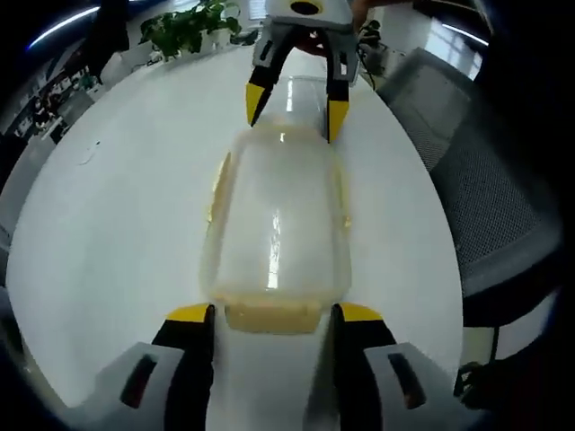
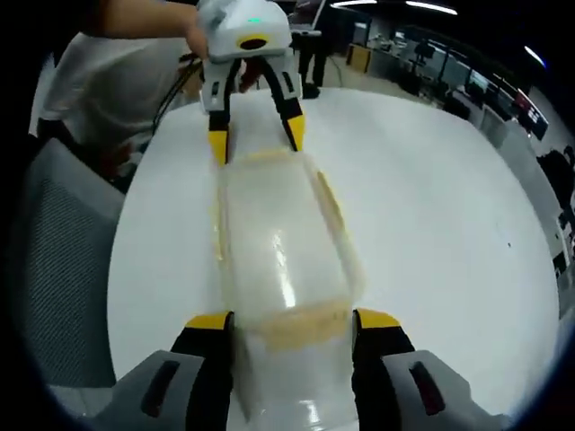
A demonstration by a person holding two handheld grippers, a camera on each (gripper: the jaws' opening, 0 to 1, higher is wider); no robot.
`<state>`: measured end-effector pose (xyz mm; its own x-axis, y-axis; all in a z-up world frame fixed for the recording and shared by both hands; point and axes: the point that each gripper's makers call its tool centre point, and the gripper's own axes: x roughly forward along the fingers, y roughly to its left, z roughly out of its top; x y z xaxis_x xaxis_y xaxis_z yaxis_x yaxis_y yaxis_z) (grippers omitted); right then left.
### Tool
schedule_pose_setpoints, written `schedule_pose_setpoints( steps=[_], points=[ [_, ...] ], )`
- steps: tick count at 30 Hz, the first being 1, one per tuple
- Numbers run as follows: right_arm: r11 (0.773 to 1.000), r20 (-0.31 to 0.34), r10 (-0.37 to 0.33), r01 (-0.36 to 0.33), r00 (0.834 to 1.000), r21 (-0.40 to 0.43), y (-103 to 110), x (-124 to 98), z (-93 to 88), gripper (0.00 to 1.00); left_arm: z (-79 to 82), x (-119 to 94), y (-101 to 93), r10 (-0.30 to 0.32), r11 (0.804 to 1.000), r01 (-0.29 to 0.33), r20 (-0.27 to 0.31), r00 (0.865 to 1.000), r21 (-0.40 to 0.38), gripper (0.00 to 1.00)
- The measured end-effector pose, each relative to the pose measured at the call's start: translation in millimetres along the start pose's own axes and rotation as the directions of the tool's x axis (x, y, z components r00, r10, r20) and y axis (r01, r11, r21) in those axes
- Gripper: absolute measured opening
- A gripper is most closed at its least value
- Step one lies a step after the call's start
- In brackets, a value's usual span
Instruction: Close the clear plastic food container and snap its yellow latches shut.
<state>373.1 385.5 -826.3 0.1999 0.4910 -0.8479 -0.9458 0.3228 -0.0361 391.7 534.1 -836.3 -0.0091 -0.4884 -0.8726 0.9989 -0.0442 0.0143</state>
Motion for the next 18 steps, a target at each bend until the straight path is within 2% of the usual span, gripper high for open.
schedule_pose_setpoints(
  steps=[3, 5, 6, 13, 16, 18],
  points=[
    [1.000, -0.010, 0.007, -0.007, 1.000, -0.015, -1, 0, -0.4, 0.50, -0.3, -1, 0.9, -0.002, 1.000, 0.002, 0.004, 1.000, 0.001, 0.49],
    [1.000, -0.018, 0.012, -0.012, 1.000, -0.020, -2, -1, -1.5, 0.50, -1.2, -2, 0.6, -0.007, 1.000, 0.007, 0.001, 1.000, 0.009, 0.40],
    [1.000, -0.025, 0.017, -0.017, 1.000, -0.021, -1, -1, -2.6, 0.50, -1.7, -2, 0.2, -0.010, 1.000, 0.010, -0.001, 1.000, 0.008, 0.39],
    [0.998, -0.053, 0.052, -0.054, 0.997, -0.038, -2, -3, -6.3, 0.46, -0.2, -1, -0.7, -0.010, 1.000, 0.009, 0.010, 1.000, 0.015, 0.38],
    [0.998, -0.059, 0.043, -0.046, 0.997, -0.046, -9, -6, -5.8, 0.39, 0.1, -1, -1.8, -0.014, 1.000, 0.013, 0.011, 1.000, 0.022, 0.38],
    [0.999, -0.059, 0.037, -0.039, 0.998, -0.036, -13, -6, -5.9, 0.41, 0.6, -1, -2.3, -0.015, 1.000, 0.015, 0.011, 1.000, 0.026, 0.38]
  ],
)
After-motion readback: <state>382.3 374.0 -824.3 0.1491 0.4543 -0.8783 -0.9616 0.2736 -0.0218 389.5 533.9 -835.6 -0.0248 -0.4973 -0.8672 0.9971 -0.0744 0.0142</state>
